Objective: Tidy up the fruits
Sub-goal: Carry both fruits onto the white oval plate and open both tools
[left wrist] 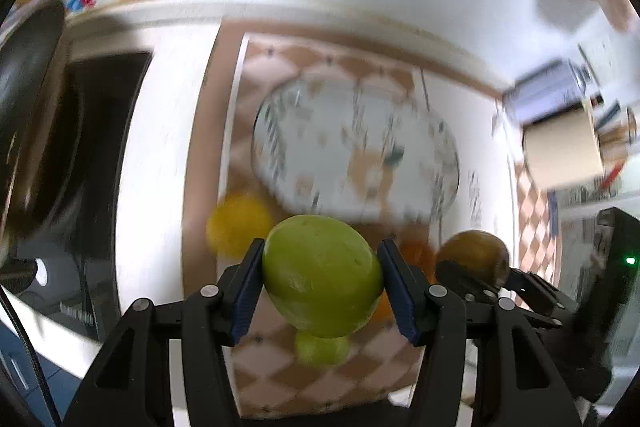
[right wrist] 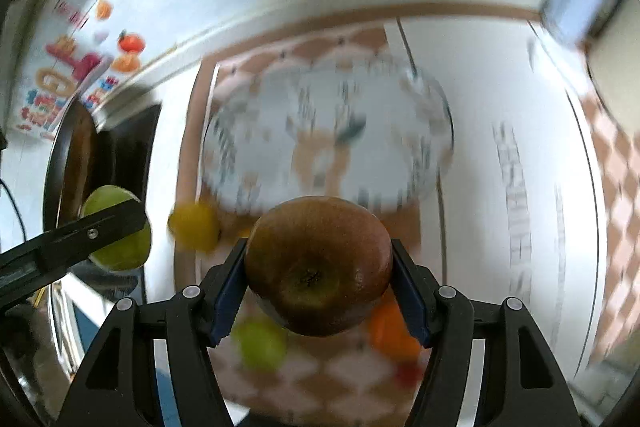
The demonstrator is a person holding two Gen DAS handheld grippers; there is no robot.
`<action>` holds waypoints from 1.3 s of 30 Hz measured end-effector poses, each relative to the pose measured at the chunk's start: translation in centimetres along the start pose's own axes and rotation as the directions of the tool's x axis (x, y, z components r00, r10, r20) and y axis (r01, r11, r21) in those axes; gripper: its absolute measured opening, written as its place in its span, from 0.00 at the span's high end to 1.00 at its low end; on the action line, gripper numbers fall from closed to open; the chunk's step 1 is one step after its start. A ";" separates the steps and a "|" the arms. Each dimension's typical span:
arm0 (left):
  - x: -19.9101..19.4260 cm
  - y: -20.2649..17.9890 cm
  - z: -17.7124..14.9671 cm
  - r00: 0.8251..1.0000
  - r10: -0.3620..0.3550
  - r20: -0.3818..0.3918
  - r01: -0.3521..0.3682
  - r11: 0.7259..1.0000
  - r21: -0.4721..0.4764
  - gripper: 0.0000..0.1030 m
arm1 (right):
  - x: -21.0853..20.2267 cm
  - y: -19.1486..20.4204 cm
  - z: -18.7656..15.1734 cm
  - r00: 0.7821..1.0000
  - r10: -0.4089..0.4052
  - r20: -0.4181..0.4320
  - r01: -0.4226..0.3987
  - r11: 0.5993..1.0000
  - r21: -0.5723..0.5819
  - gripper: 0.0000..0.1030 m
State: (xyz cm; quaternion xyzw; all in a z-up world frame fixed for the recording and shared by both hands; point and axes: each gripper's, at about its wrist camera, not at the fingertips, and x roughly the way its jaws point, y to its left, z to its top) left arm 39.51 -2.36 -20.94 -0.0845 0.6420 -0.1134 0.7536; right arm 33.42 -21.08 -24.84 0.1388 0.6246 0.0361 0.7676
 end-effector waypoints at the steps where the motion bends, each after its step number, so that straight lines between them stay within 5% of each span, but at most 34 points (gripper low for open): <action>1: 0.5 -0.2 1.7 1.000 0.010 0.004 -0.010 1.000 0.001 0.48 | 0.8 0.4 1.9 1.000 -0.008 -0.002 0.008 1.000 -0.012 0.33; 9: 7.5 0.9 10.2 0.989 0.024 -0.143 -0.029 0.999 -0.034 0.48 | 8.7 1.3 11.3 0.995 -0.062 -0.079 0.054 0.994 -0.099 0.33; 23: 13.3 0.9 11.0 0.952 0.077 -0.296 -0.097 0.994 -0.054 0.48 | 12.9 0.6 12.0 0.980 -0.104 -0.169 0.074 0.982 -0.172 0.32; 27: 13.8 0.9 10.5 0.948 0.079 -0.308 -0.104 0.993 -0.064 0.48 | 13.0 0.1 12.2 0.977 -0.097 -0.190 0.067 0.985 -0.157 0.30; 30: 13.9 0.9 10.4 0.953 0.083 -0.292 -0.107 0.992 -0.068 0.43 | 12.3 -0.3 12.5 0.980 -0.078 -0.181 0.053 0.989 -0.136 0.07; 33: 13.0 0.9 10.4 0.962 0.086 -0.260 -0.105 0.992 -0.063 0.21 | 11.7 -0.2 12.8 0.983 -0.080 -0.165 0.061 0.991 -0.118 0.07; 39: 10.6 1.1 9.2 0.968 0.161 -0.193 -0.166 0.986 -0.010 0.18 | 9.0 -0.9 11.8 0.982 -0.129 -0.138 0.117 0.989 -0.089 0.07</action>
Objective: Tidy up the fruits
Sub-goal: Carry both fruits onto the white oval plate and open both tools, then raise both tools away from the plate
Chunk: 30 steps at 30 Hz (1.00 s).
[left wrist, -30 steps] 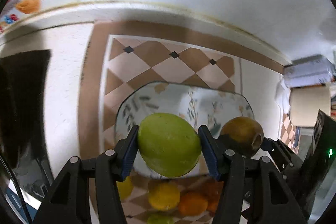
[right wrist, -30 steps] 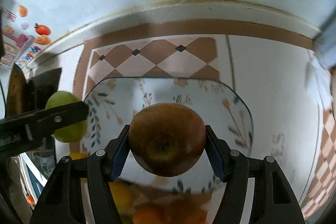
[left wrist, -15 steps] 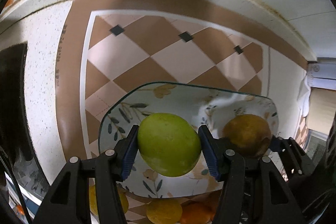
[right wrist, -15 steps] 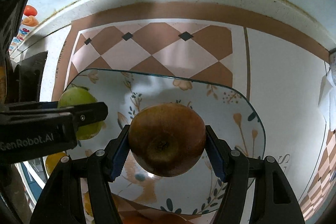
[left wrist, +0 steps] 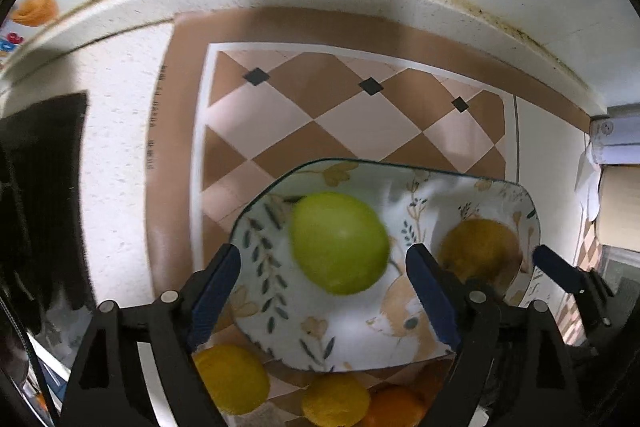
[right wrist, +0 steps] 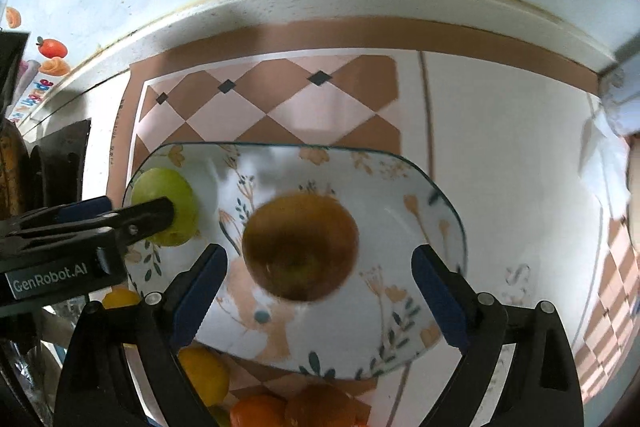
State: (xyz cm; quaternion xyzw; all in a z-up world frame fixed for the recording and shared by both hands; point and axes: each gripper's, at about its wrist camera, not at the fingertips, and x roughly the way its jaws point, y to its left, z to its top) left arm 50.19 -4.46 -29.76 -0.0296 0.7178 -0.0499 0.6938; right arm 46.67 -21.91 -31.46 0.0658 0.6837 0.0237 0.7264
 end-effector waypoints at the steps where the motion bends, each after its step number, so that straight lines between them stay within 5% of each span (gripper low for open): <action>1: -0.3 0.1 -0.5 1.000 0.005 0.012 -0.005 1.000 0.002 0.18 | -0.3 0.0 -0.4 1.000 -0.007 0.000 0.007 1.000 0.006 0.07; 9: -3.2 0.7 -6.0 0.991 0.075 0.110 -0.078 0.997 0.021 0.18 | -3.1 -0.7 -4.9 0.998 -0.056 0.033 0.055 0.998 0.037 0.07; 15: -6.4 0.8 -10.2 0.967 0.125 0.223 -0.131 0.991 0.013 0.18 | -5.6 -1.6 -8.9 0.994 -0.077 0.073 0.073 0.996 0.052 0.07; 30: -13.6 -0.1 -18.9 0.909 0.083 0.410 -0.107 0.994 0.036 0.18 | -15.7 0.4 -15.5 0.962 -0.077 0.264 0.070 0.997 0.035 0.07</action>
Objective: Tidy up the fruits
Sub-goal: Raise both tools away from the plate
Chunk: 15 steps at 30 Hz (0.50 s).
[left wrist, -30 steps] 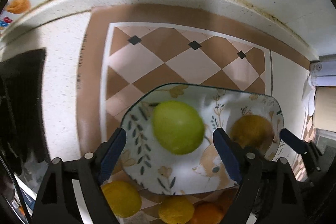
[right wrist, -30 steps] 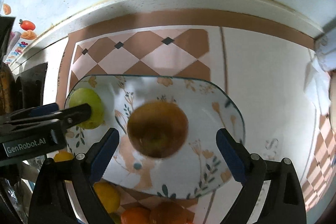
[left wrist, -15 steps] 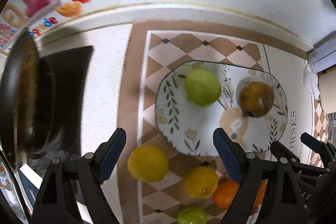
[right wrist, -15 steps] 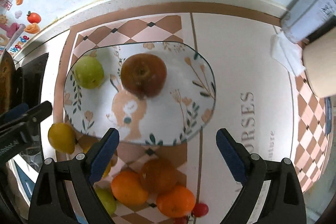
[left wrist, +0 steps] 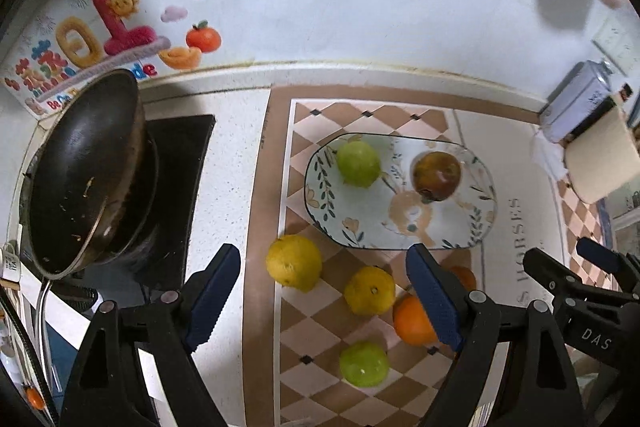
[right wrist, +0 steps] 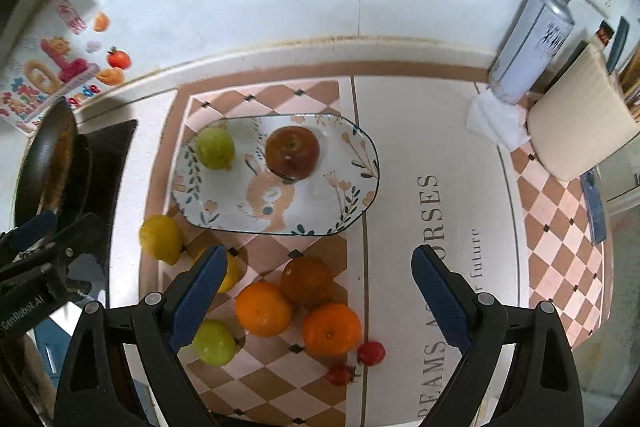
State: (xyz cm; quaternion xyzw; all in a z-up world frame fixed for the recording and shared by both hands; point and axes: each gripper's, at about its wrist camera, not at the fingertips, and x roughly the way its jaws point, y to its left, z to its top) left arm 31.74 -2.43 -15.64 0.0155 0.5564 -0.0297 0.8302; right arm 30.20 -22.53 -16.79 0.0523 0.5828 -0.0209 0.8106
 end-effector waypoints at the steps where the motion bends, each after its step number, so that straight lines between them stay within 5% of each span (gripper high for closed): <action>1: -0.8 -0.2 -0.3 1.000 0.000 0.010 0.000 1.000 0.004 0.18 | -0.8 0.1 -0.4 1.000 -0.001 0.013 0.001 1.000 -0.002 0.07; 15: -8.1 -0.7 -3.5 0.992 -0.031 0.123 0.029 0.999 0.019 0.18 | -8.9 0.7 -4.3 0.989 0.052 0.135 -0.052 0.999 0.000 0.07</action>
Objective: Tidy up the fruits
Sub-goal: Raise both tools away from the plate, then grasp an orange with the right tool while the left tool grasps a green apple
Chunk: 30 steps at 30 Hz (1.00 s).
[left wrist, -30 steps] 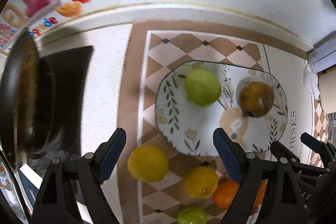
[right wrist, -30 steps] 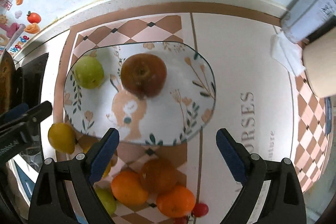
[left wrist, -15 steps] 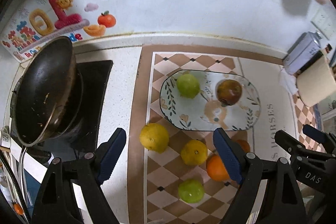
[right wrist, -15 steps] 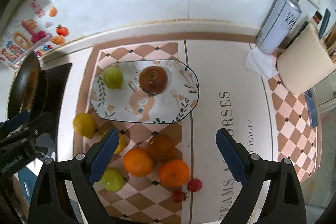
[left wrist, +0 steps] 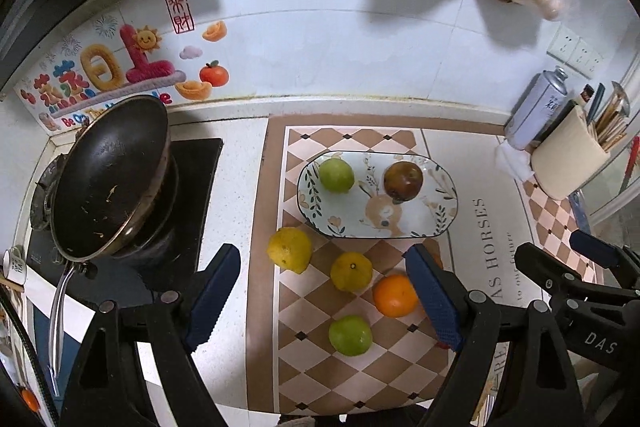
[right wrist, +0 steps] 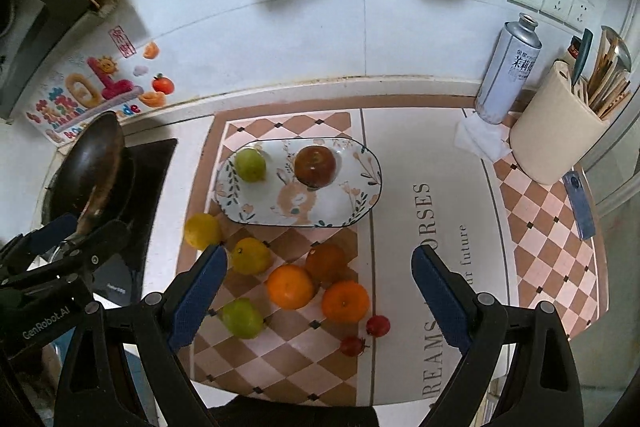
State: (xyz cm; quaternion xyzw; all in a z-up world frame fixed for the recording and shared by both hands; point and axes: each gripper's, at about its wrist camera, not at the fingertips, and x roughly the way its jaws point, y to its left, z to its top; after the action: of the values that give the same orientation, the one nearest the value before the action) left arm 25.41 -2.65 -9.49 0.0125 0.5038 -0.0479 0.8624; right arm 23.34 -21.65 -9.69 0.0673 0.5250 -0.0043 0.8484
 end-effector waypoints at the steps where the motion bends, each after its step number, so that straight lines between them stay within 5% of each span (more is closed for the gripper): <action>1: -0.3 0.0 -0.1 1.000 -0.005 0.003 0.005 1.000 -0.002 0.18 | -0.4 0.1 -0.2 1.000 0.007 0.005 -0.007 1.000 0.004 0.07; 8: -0.5 0.5 -0.9 1.000 -0.010 -0.002 0.010 1.000 -0.022 0.18 | 1.2 -1.6 -1.6 0.999 0.031 -0.042 -0.029 0.998 0.062 0.07; 11: 2.0 0.7 -1.6 0.997 -0.013 -0.074 0.012 1.000 -0.022 0.16 | 4.9 -3.0 -2.6 0.991 0.041 -0.124 -0.029 0.995 0.097 0.07; 13: 4.5 0.7 -2.5 0.990 -0.012 -0.139 0.009 1.000 -0.020 0.06 | 7.7 -3.8 -3.4 0.983 0.057 -0.176 -0.036 0.992 0.121 0.07; 16: 8.9 0.4 -4.2 0.965 -0.033 -0.260 0.028 0.999 -0.021 0.06 | 12.5 -5.1 -5.1 0.961 0.076 -0.267 -0.034 0.986 0.160 0.16; 20: 14.7 -0.3 -7.0 0.900 -0.064 -0.432 0.051 0.998 -0.041 0.06 | 16.9 -6.1 -6.9 0.930 0.079 -0.358 -0.015 0.984 0.177 0.22; 27: 20.4 -2.3 -9.9 0.816 -0.094 -0.571 0.076 0.996 -0.055 0.08 | 20.5 -6.4 -7.4 0.906 0.057 -0.420 0.001 0.991 0.137 0.24; 30: 21.8 -3.1 -10.7 0.800 -0.101 -0.591 0.087 0.995 -0.052 0.21 | 21.5 -6.1 -7.4 0.897 0.075 -0.435 -0.025 0.992 0.120 0.27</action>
State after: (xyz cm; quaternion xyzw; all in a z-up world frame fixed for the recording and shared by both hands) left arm 26.49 -6.50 -33.69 -0.0079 0.7483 -0.0788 0.6587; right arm 25.88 -25.44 -32.76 0.1273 0.6995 0.0037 0.7032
